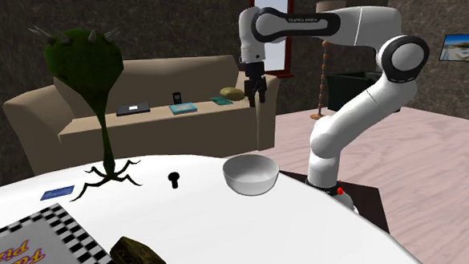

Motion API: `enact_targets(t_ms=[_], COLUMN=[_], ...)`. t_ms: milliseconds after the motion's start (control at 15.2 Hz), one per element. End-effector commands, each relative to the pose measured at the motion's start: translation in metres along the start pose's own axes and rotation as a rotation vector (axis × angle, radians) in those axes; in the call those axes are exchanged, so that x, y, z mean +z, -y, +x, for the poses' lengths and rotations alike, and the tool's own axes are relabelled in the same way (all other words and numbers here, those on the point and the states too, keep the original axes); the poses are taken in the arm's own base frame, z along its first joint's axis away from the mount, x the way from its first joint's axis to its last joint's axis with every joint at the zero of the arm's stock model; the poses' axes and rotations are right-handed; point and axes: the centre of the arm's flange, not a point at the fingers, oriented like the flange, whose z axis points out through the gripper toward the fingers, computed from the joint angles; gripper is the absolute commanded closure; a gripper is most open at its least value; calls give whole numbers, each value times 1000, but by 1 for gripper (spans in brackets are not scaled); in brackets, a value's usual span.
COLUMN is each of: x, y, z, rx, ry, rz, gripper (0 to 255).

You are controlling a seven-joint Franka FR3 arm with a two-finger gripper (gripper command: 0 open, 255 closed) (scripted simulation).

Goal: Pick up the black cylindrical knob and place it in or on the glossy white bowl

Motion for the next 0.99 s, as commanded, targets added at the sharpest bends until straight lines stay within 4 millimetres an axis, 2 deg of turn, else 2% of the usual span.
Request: enact_targets(t_ms=[0,924], x=[0,68], y=[0,162], z=[0,52], rx=[0,60], ry=[0,-52], rz=[0,-5], gripper=[0,0])
